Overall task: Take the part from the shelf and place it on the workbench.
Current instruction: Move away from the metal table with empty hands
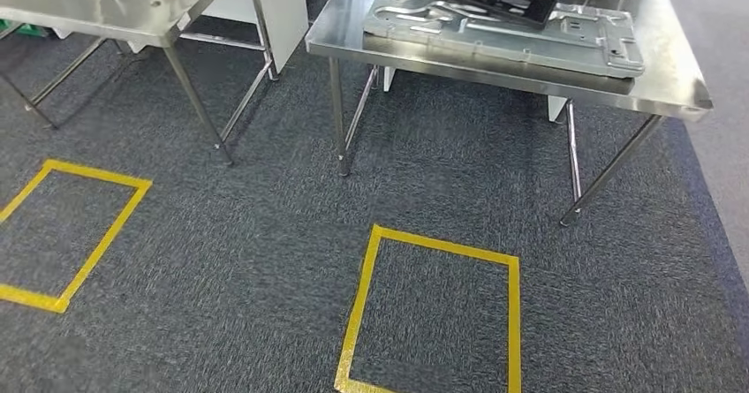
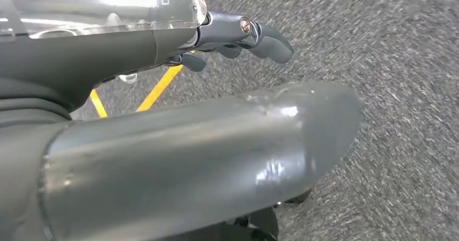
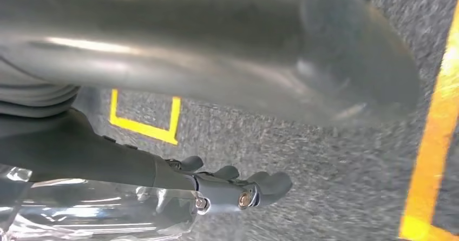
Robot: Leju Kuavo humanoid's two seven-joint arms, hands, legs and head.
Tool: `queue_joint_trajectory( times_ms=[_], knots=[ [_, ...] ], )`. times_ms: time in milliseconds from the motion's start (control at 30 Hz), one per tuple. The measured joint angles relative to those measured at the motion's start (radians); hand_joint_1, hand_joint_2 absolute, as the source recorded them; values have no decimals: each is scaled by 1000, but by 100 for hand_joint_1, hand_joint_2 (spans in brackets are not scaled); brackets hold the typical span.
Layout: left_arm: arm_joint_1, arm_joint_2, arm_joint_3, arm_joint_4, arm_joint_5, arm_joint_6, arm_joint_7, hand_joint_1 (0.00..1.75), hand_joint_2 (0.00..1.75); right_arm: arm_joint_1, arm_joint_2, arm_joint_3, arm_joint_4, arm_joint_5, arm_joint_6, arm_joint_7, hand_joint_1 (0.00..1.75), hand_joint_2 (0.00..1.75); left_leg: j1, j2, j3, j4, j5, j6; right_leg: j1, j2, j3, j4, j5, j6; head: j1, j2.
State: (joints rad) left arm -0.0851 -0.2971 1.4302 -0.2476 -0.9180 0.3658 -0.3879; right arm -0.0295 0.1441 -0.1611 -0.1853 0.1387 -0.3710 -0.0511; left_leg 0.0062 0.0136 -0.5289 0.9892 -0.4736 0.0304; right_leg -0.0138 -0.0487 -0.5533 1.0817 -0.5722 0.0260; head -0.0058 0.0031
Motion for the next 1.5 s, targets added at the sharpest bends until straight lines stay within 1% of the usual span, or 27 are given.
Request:
queue_joint_trajectory(
  times_ms=[67, 100, 133, 167, 200, 267, 333, 400, 467, 567, 633, 667, 700, 767, 833, 900, 933, 1000, 1067, 1100, 1133, 1167, 1233, 1300, 1367, 1433, 1500],
  knots=[
    [-1, 0, 0, 0, 9, 0, 2, 0, 0, 3, 0, 4, 0, 6, 1, -1, 0, 0, -2, -20, -6, 0, 4, 6, -1, 37, -63, 132, -66, 2, 3, 0],
    [-1, 0, 1, 0, 14, -1, 2, 0, 0, 4, 0, 6, 1, 8, 2, -1, 0, 0, -3, -32, -7, 0, 5, 7, -1, 41, -89, 184, -81, 3, 3, 0],
    [-1, 0, 2, 0, 19, -1, 2, 0, 0, 4, 0, 8, 1, 10, 4, -1, 0, 0, -3, -44, -8, 1, 5, 7, -1, 43, -99, 203, -76, 3, 3, 0],
    [0, 0, 3, 0, 24, -2, 2, 0, 0, 4, 0, 10, 1, 10, 5, -1, 0, 0, -3, -58, -8, 3, 5, 6, -1, 45, -92, 183, -51, 2, 3, 0],
    [0, 0, 6, 0, 29, -3, 1, 0, 0, 4, 0, 10, 1, 10, 8, -2, 0, 0, -3, -72, -7, 6, 5, 5, -2, 52, -67, 129, -13, 0, 3, 0],
    [-2, 0, 11, 0, 36, -4, -1, 0, 0, 5, 0, 11, 2, 10, 12, -3, 0, 0, -4, -98, -12, 17, 0, -2, -7, 99, -10, 0, 45, -5, 2, 0],
    [-4, 0, 16, 0, 47, -6, -10, 0, 0, 5, 0, 12, 2, 10, 17, -4, 0, 0, -5, -118, -21, 25, -1, -15, -8, 132, 14, -59, 57, -11, 3, 0],
    [-4, 0, 25, 0, 69, -12, -30, 0, 0, 3, 2, 12, 2, 10, 19, -5, 0, 0, -2, -139, -29, 25, 2, -28, -6, 114, 15, -62, 57, -20, 3, 0],
    [-3, 0, 38, -1, 94, -24, -56, 0, 0, 3, 5, 12, 2, 8, 18, -6, 0, 0, -2, -116, -43, 53, -18, -39, -8, 87, 19, -70, 60, -34, 0, 0],
    [-6, 1, 54, -3, 133, -50, -115, 0, 0, 10, 7, 11, 3, 3, 14, -5, 0, 0, -1, -40, -122, 226, -112, -52, -6, 40, 21, -74, 60, -47, -8, 0],
    [-6, 0, 66, -8, 163, -65, -176, 0, 0, 11, 7, 11, 4, -2, 8, -4, 0, 0, 3, -25, -160, 308, -136, -57, -4, 10, 21, -74, 57, -49, -8, 0],
    [-6, -1, 71, -13, 176, -73, -210, 0, 0, 11, 8, 11, 4, -5, 4, -3, 0, 0, 5, -21, -152, 297, -120, -58, -3, -4, 23, -74, 56, -49, -9, 0],
    [-5, -1, 75, -18, 186, -82, -239, 0, 0, 11, 8, 11, 4, -6, 1, -3, 0, 0, 6, -14, -127, 251, -89, -57, -3, -16, 25, -74, 54, -47, -9, 0],
    [-4, -5, 78, -37, 202, -108, -285, 0, 0, 11, 11, 10, 4, -7, -2, -4, 0, 0, 1, 27, -54, 110, -29, -49, 0, -38, 32, -72, 49, -41, -10, 0],
    [-6, -10, 78, -53, 212, -127, -305, 0, 0, 11, 14, 10, 4, -6, -2, -8, 0, 0, -8, 58, -16, 31, -8, -36, 5, -57, 37, -71, 44, -31, -10, 0],
    [-4, -12, 78, -58, 219, -136, -305, 0, 0, 9, 14, 10, 4, -2, -1, -14, 0, 0, -10, 45, -18, 22, -8, -25, 7, -76, 40, -73, 42, -21, -9, 0],
    [-2, -12, 79, -59, 222, -139, -301, 0, 0, 7, 14, 10, 4, 3, -1, -18, 0, 0, -8, 35, -17, 18, -5, -20, 6, -72, 42, -70, 38, -16, -8, 0],
    [-1, -14, 81, -60, 230, -141, -286, 0, 0, 7, 14, 11, 4, 16, 1, -22, 0, 0, -1, 14, -14, 8, 4, -7, 2, -25, 25, -21, -1, -7, -4, 0],
    [-2, -15, 84, -61, 235, -138, -270, 0, 0, 10, 13, 14, 5, 29, 4, -18, 0, 0, 0, -7, -17, 7, 8, 0, -1, 29, -31, 101, -68, -3, 1, 0],
    [-2, -15, 84, -61, 235, -136, -262, 0, 0, 11, 13, 16, 6, 33, 6, -15, 0, 0, 0, -20, -18, 7, 9, 2, -1, 38, -60, 160, -91, -3, 2, 0],
    [-2, -15, 85, -61, 235, -134, -256, 0, 0, 11, 12, 18, 6, 38, 9, -11, 0, 0, -1, -33, -19, 8, 9, 2, -1, 42, -79, 195, -96, -2, 3, 0],
    [-1, -15, 85, -61, 235, -131, -250, 0, 0, 11, 12, 20, 7, 42, 14, -5, 0, 0, -1, -48, -19, 9, 9, 1, -2, 43, -82, 192, -78, -2, 3, 0],
    [-1, -16, 86, -61, 234, -127, -239, 0, 0, 11, 11, 26, 7, 53, 27, 8, 0, 0, 0, -77, -18, 16, 7, -3, -4, 57, -40, 88, -3, -5, 4, 0],
    [-2, -17, 86, -61, 234, -125, -232, 0, 0, 11, 11, 34, 9, 63, 37, 19, 0, 0, -2, -102, -24, 28, 2, -13, -8, 101, 5, -21, 43, -9, 3, 0],
    [-3, -17, 87, -61, 234, -126, -230, 0, 0, 10, 12, 41, 10, 70, 41, 29, 0, 0, -2, -120, -32, 35, 2, -25, -6, 122, 15, -49, 43, -18, 3, 0],
    [-2, -17, 88, -61, 235, -127, -231, 0, 0, 8, 13, 48, 10, 79, 46, 37, 0, 0, 2, -128, -39, 37, 2, -37, -5, 101, 16, -51, 47, -32, 3, 0],
    [-2, -16, 89, -61, 235, -128, -231, 0, 0, 8, 14, 54, 10, 85, 51, 41, 0, 0, 2, -88, -59, 78, -24, -47, -6, 77, 18, -57, 49, -46, -3, 0]
  ],
)
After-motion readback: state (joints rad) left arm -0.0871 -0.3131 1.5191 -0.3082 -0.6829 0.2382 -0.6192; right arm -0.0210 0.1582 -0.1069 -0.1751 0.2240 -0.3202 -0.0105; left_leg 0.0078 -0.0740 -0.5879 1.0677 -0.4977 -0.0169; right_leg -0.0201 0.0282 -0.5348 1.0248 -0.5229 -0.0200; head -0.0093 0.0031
